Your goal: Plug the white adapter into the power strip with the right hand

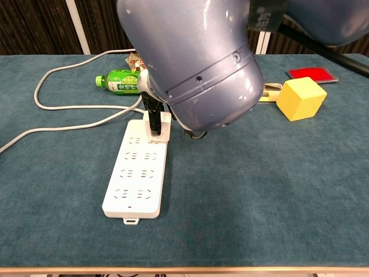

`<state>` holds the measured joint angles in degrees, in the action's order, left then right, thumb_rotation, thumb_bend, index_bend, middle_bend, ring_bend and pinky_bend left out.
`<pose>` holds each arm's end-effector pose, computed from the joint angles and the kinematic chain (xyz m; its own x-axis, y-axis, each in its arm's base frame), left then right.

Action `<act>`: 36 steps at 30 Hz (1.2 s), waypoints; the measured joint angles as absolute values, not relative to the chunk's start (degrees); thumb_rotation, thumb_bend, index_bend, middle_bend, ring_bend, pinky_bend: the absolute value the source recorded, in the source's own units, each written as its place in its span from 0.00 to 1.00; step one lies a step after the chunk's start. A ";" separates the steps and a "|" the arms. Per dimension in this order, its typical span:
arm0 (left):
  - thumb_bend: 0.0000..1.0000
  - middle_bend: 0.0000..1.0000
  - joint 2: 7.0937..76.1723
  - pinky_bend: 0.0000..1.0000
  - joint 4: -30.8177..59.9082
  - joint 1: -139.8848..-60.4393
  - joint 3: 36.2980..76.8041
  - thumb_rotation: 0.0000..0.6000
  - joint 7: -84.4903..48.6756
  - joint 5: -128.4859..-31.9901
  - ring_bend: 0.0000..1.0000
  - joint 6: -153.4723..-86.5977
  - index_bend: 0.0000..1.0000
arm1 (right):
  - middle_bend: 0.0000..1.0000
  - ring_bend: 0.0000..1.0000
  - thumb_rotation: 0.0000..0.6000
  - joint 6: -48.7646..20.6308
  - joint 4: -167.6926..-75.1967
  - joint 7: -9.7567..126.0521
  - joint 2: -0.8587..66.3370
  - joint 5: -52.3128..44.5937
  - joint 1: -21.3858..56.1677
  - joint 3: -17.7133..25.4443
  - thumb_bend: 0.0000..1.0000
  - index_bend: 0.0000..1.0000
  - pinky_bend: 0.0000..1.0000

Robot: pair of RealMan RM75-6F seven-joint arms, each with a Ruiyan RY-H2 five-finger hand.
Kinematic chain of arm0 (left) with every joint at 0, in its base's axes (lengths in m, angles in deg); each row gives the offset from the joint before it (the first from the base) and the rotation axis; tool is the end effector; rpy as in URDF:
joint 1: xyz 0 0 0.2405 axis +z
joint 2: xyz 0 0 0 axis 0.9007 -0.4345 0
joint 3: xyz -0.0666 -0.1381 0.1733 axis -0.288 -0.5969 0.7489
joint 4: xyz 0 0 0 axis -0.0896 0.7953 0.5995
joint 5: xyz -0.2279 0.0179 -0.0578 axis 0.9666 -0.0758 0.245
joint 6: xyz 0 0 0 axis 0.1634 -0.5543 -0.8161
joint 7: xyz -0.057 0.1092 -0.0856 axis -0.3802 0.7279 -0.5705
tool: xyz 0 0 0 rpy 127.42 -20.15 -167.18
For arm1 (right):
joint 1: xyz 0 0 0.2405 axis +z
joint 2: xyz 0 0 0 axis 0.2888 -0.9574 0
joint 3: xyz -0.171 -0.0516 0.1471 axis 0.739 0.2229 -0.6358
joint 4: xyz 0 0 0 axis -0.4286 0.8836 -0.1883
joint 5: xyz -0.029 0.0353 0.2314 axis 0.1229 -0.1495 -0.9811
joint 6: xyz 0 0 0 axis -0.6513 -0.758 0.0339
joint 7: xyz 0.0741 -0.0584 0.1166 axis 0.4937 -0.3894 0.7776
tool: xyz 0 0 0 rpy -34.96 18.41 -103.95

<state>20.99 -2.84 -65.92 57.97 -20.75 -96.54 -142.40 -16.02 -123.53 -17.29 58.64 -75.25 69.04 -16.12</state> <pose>-0.3331 0.1839 0.1623 0.4107 -0.0822 0.9081 0.9013 0.1875 -0.3906 0.0872 -0.3395 -0.1211 0.6213 -0.4661 0.6299 -0.7787 -0.2785 0.5621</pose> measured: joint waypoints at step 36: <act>0.08 0.00 21.06 0.00 -2.88 -65.92 58.02 1.00 -20.34 -96.63 0.00 -142.46 0.21 | 0.57 0.58 1.00 -15.40 -123.00 -18.08 59.30 -74.83 68.26 -16.44 0.60 0.63 0.39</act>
<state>21.06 -2.88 -65.92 58.02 -20.34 -96.63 -142.46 -15.40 -123.00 -18.08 59.30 -74.83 68.26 -16.44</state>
